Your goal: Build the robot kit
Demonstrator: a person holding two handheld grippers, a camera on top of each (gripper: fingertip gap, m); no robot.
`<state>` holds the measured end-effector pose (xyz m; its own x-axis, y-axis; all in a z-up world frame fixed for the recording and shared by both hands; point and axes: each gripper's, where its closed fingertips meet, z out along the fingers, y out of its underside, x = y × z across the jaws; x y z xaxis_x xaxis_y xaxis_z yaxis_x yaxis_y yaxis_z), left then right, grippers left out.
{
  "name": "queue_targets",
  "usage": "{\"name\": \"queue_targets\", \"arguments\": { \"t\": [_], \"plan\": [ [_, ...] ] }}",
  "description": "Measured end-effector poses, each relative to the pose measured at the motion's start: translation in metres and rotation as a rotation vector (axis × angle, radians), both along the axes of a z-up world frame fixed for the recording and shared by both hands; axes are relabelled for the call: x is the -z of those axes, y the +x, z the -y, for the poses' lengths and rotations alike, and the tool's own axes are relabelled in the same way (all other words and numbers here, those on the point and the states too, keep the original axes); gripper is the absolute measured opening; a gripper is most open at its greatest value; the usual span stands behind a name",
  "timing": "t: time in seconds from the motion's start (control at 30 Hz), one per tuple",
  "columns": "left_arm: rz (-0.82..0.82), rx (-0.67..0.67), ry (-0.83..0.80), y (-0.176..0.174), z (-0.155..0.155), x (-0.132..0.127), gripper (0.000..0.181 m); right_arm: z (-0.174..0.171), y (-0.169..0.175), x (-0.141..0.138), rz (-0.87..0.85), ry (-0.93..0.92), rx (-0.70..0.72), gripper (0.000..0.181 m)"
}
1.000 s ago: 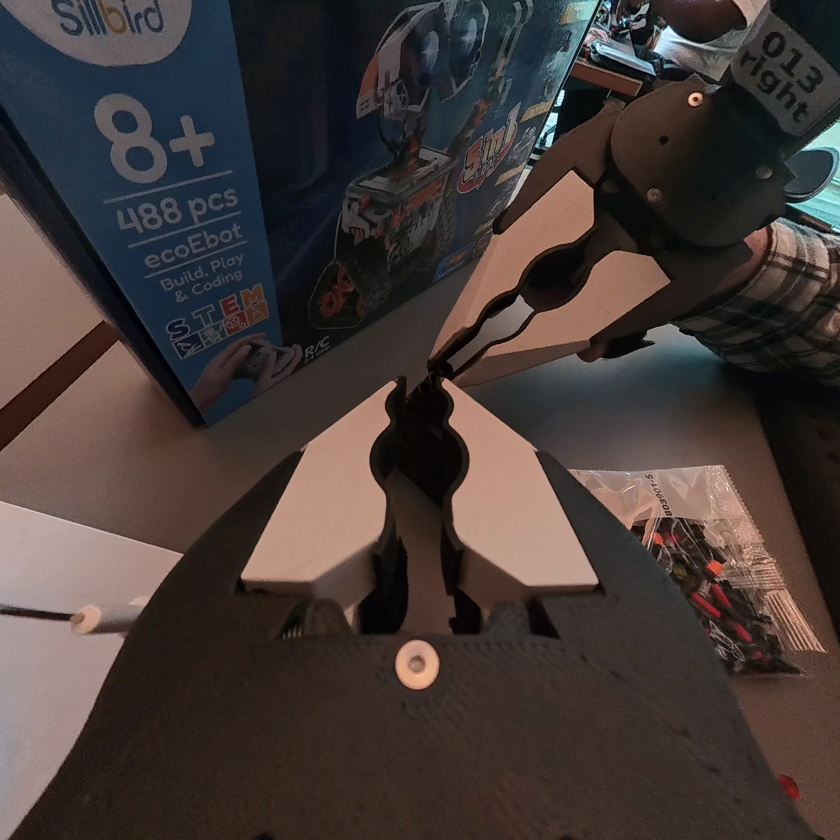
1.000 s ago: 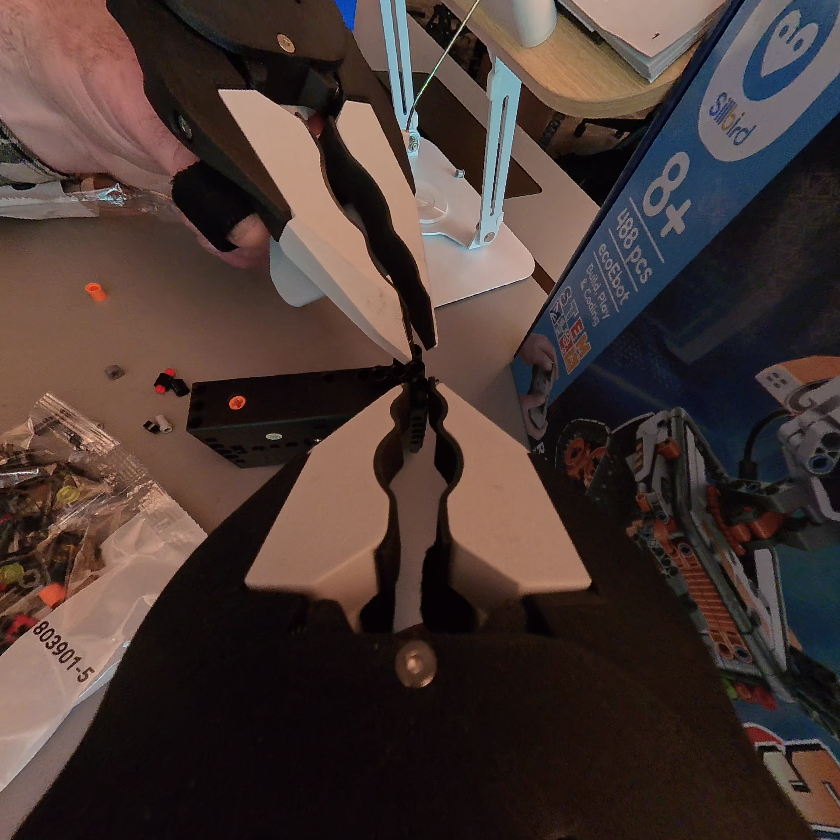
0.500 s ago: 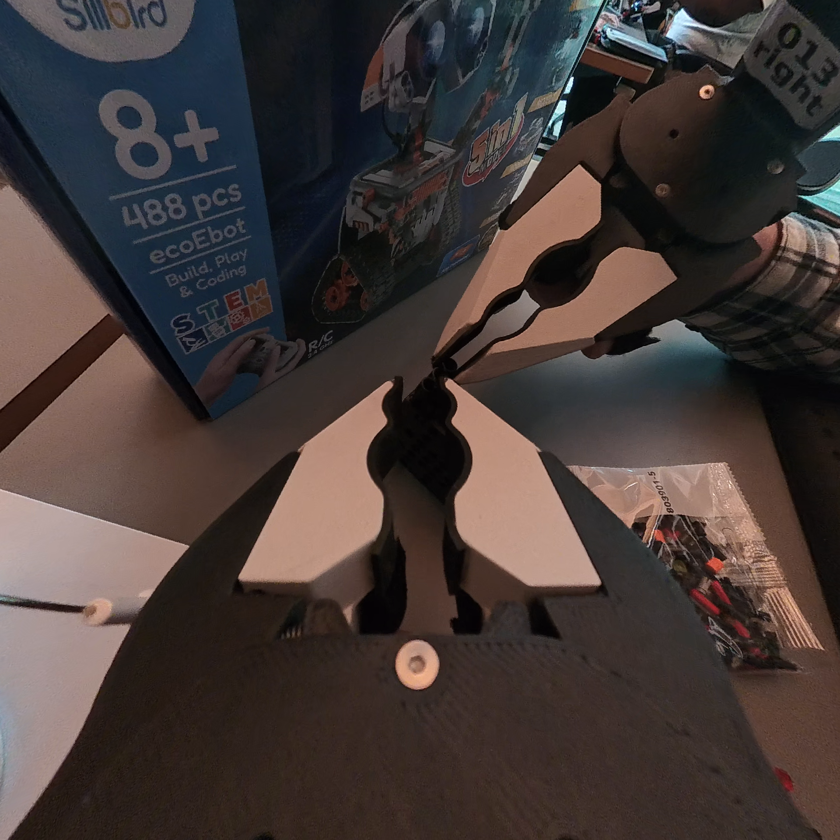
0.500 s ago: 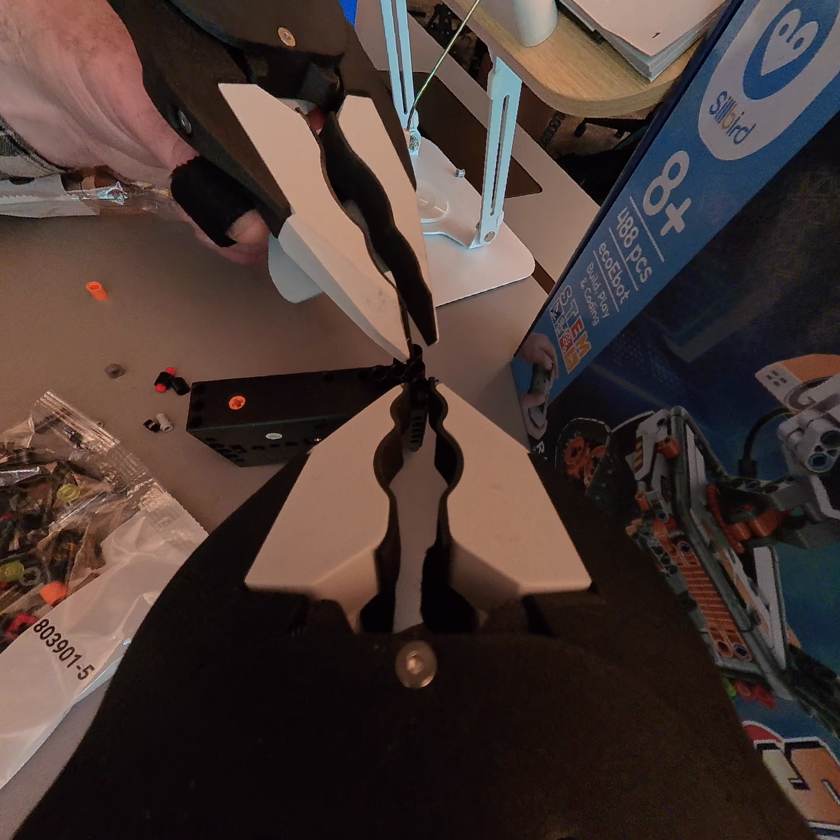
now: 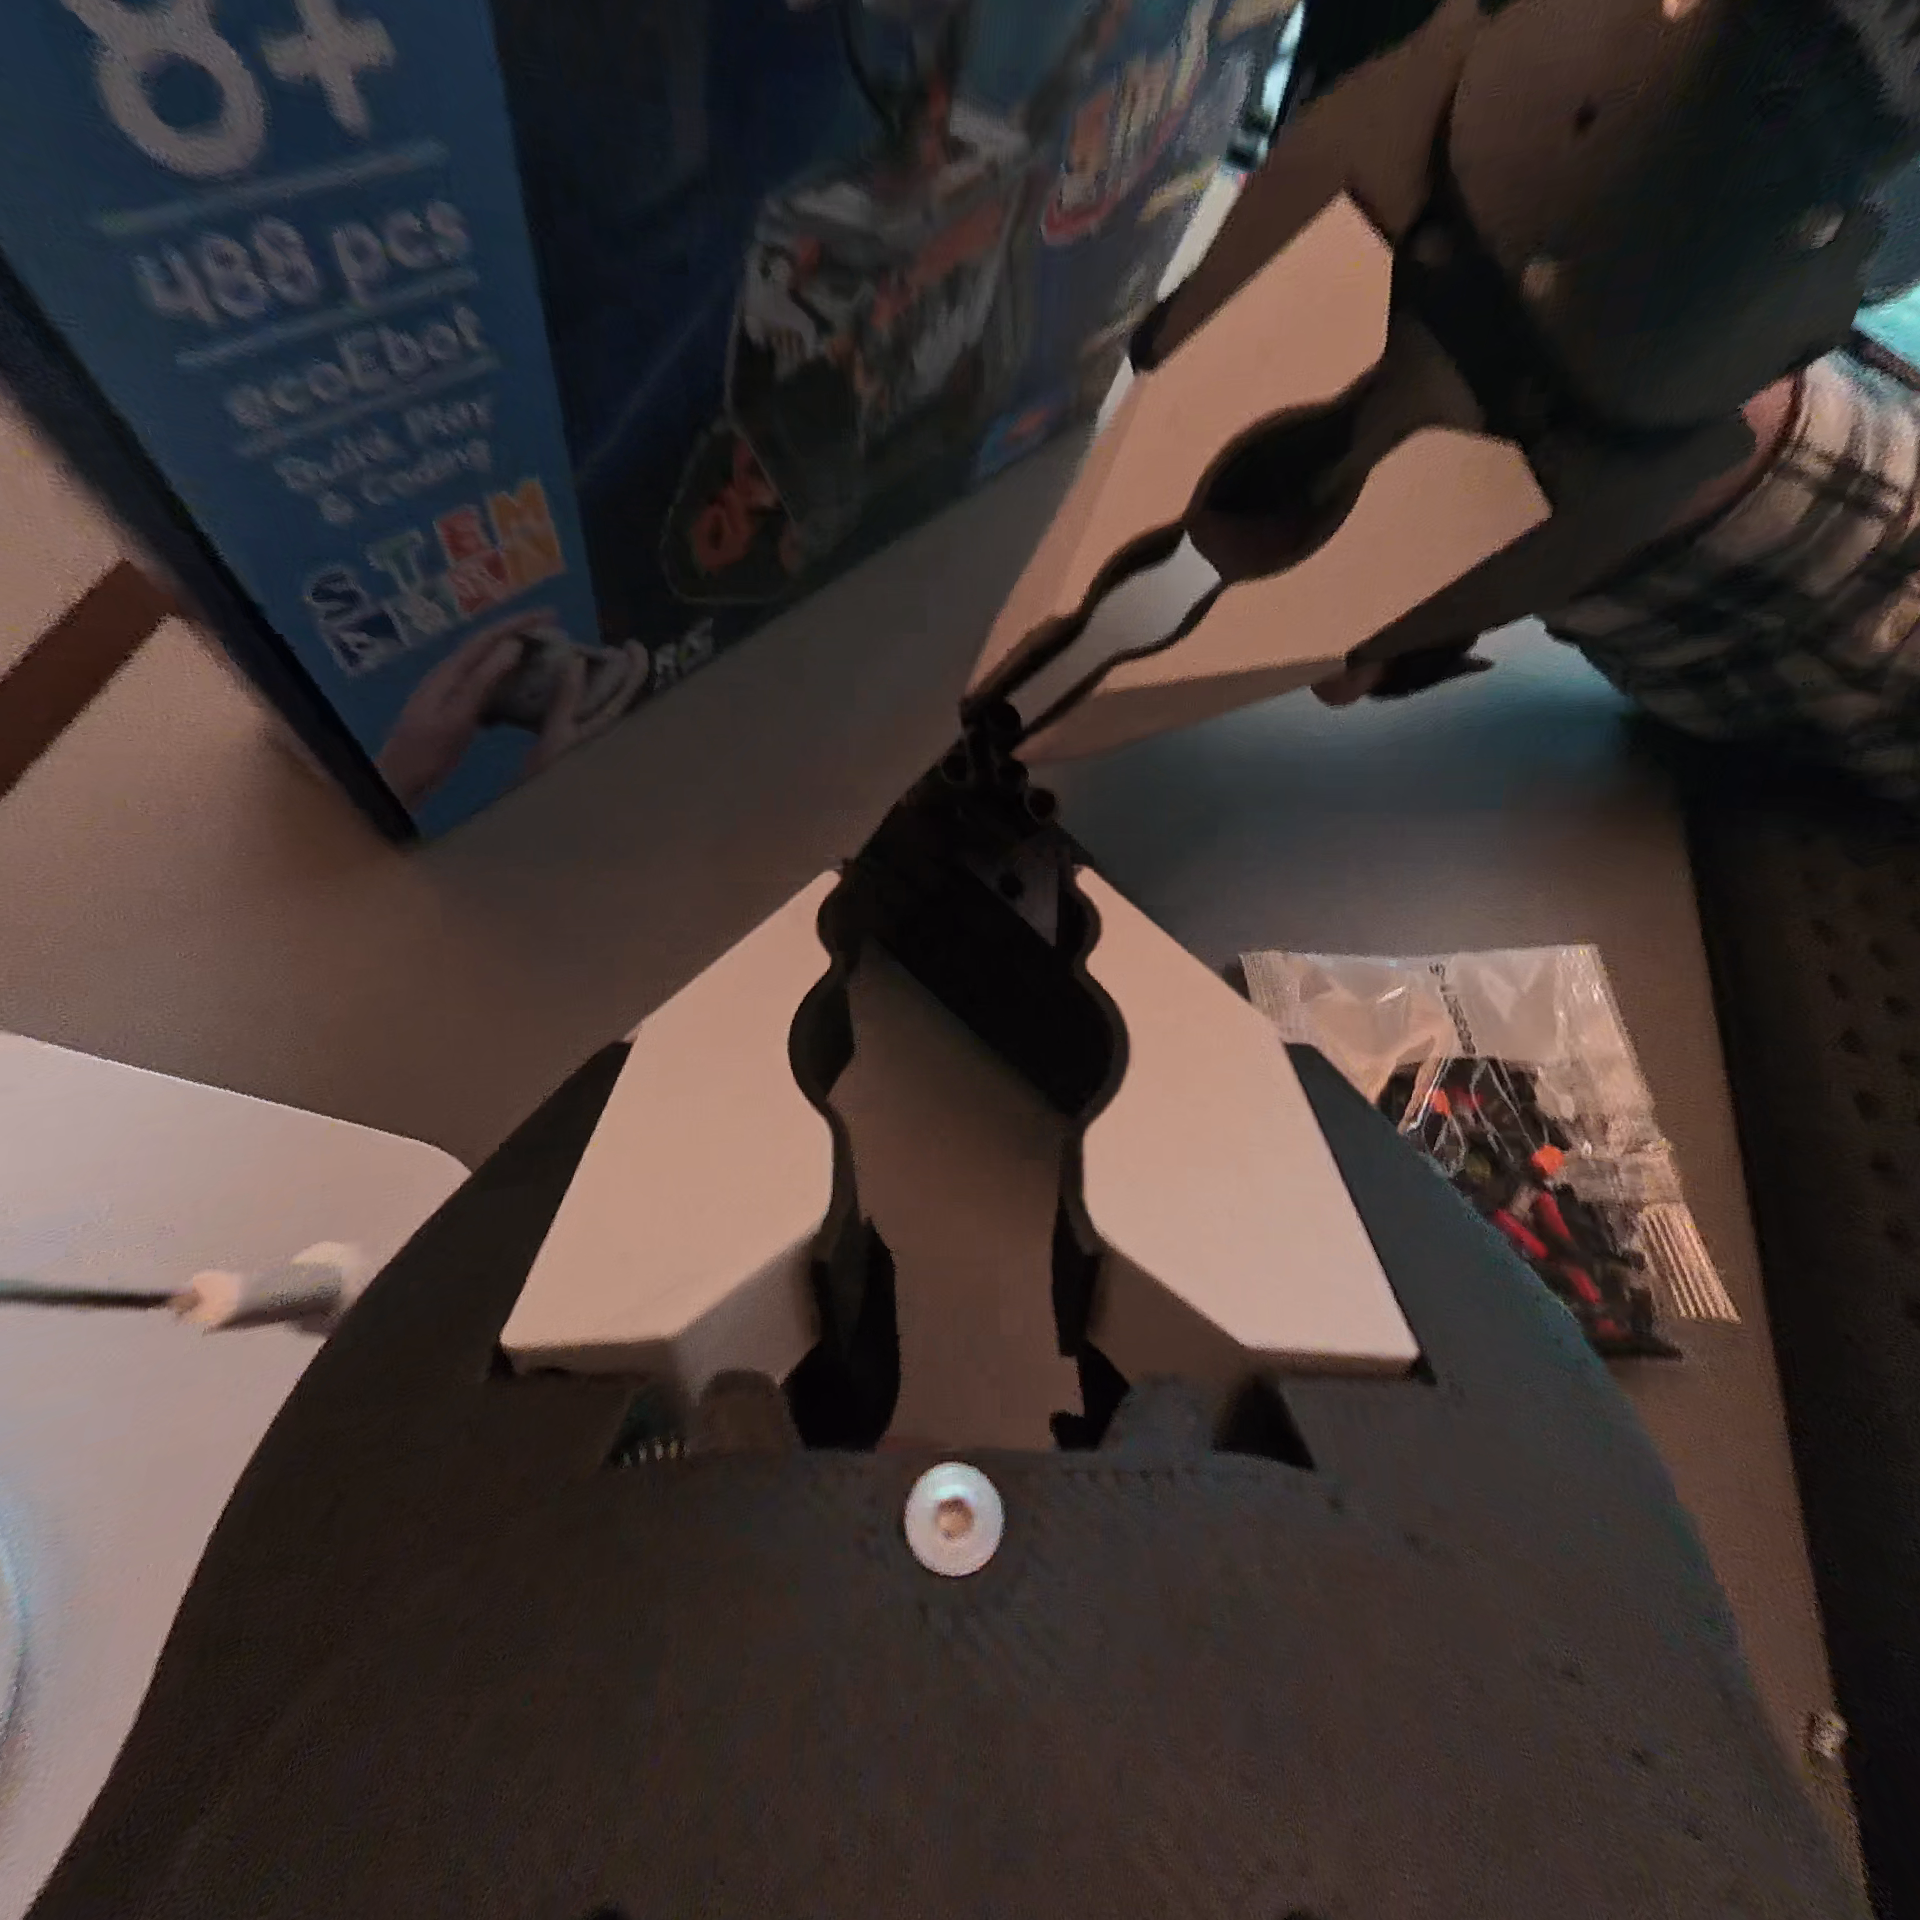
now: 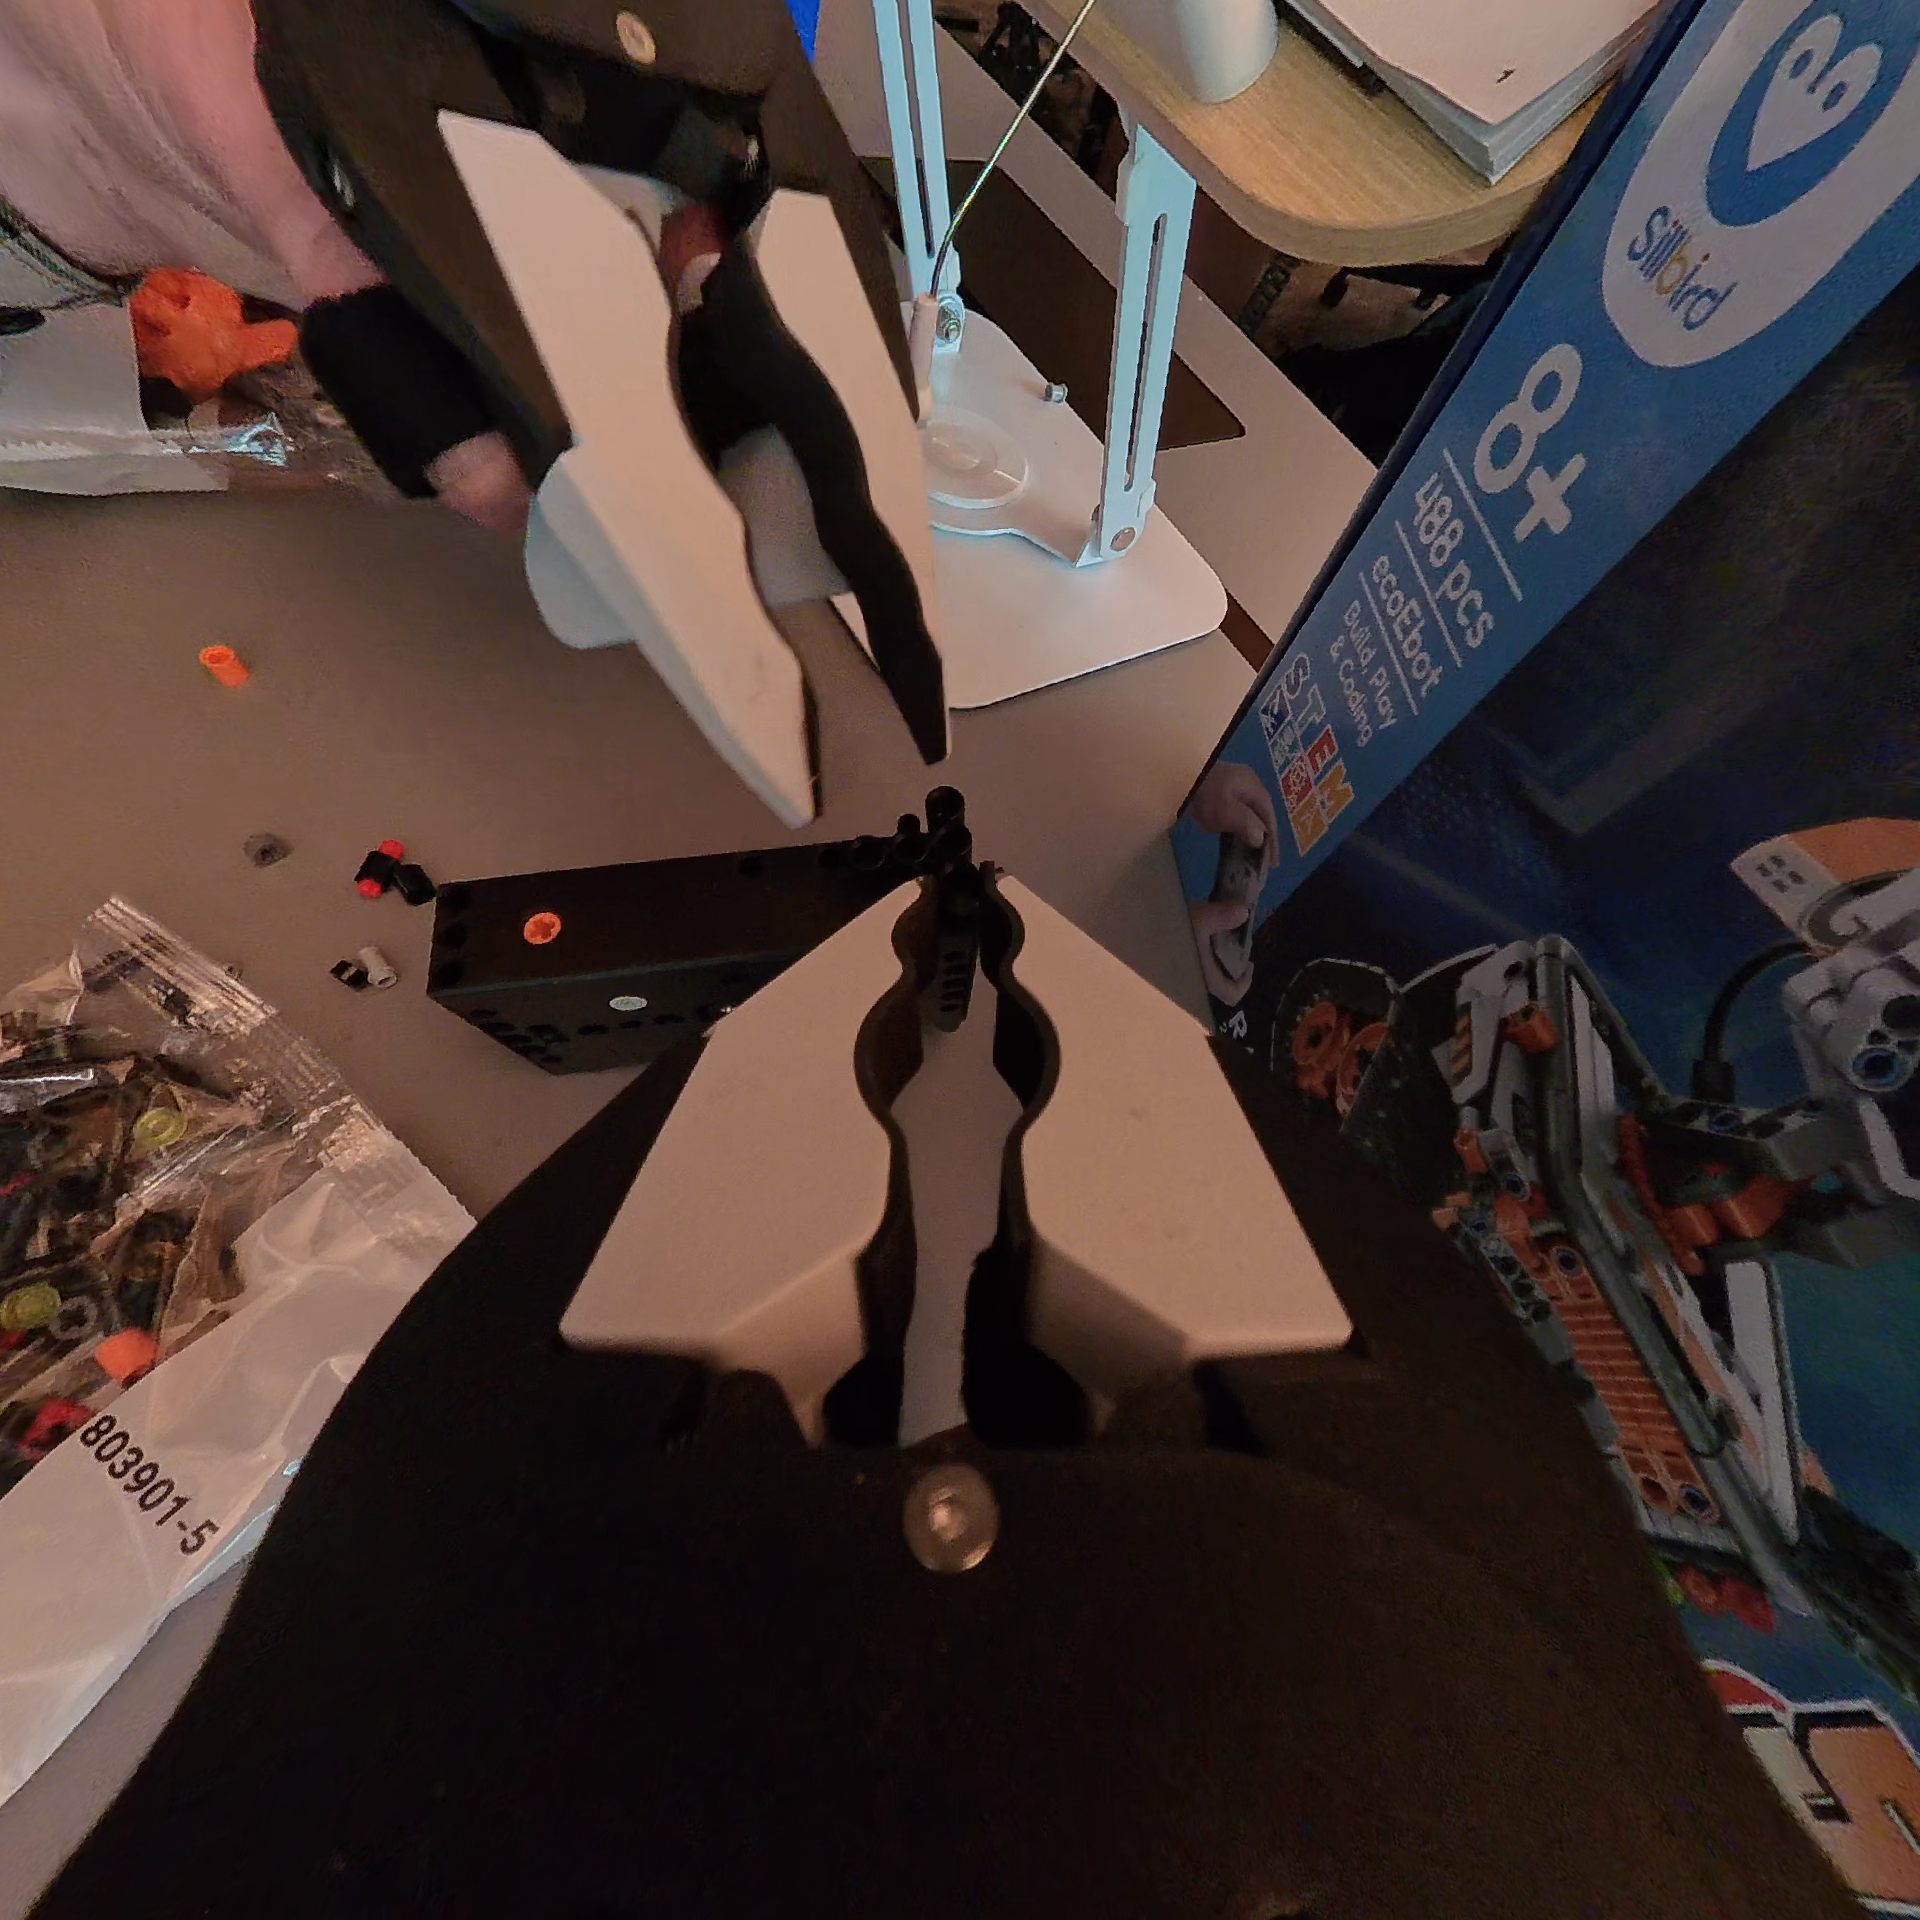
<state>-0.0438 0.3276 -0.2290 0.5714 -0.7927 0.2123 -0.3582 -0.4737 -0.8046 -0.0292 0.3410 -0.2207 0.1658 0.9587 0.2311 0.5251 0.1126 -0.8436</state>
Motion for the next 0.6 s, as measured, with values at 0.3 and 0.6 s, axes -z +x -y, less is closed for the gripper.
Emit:
{"name": "queue_targets", "arguments": {
  "t": [0.3,0.6],
  "plan": [
    [-0.091,0.017,0.017,0.015,0.005,0.014,0.047,-0.002,0.001,0.0,0.022,0.001,0.007,0.005],
    [-0.06,0.042,0.013,0.02,0.009,0.016,0.045,-0.003,0.004,0.002,0.097,-0.033,-0.04,0.005]
  ]
}}
